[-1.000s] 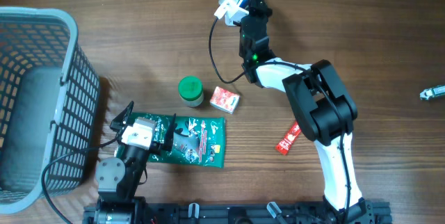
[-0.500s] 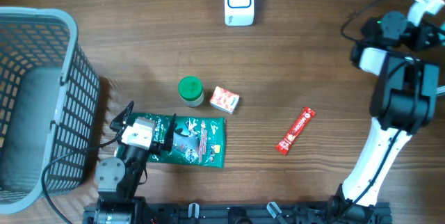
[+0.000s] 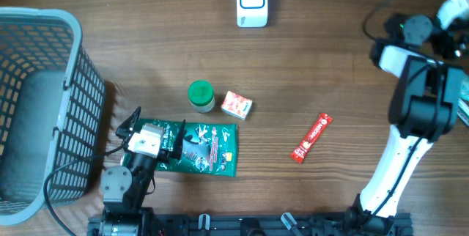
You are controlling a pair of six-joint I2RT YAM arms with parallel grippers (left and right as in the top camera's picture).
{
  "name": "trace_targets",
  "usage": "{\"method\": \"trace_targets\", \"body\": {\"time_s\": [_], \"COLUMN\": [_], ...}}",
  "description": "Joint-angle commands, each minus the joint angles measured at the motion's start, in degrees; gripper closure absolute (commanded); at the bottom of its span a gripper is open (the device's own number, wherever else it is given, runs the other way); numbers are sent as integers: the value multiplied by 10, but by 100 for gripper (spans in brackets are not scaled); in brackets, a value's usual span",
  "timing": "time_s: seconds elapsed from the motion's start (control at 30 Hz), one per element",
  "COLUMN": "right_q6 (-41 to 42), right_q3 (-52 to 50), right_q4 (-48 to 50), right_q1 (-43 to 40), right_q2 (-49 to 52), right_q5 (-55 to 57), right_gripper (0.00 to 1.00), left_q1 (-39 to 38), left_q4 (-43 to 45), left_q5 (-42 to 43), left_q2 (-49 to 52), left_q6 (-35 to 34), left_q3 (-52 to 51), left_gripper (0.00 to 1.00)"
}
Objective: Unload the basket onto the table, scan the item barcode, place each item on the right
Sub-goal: 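Carry the wipes pack to the right edge and release it, then move the right gripper to the Kleenex tissue box and grasp it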
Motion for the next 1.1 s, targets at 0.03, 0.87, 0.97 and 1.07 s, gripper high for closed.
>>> {"method": "trace_targets", "body": {"time_s": [0.03,0.87,0.97,1.07], "right_q6": [-135,653,683,772], "right_q3": [113,-33,-33,-34], "right_q4": [39,-1436,-1431,-1432], "right_q1": [103,261,263,270], "right_q2": [-116,-229,-219,-219], "right_q5": [-1,-1318,-1318,-1295], "right_gripper": [14,0,0,0], "left_q1": [-2,-2,-2,-2], "left_q4": [-2,-2,-2,-2], "left_q5": [7,7,7,7], "left_q2": [-4,-4,-4,-4], "left_q6": [-3,-3,-3,-3], "left_q3": [-2,-2,-2,-2], "left_gripper": [0,0,0,0]}}
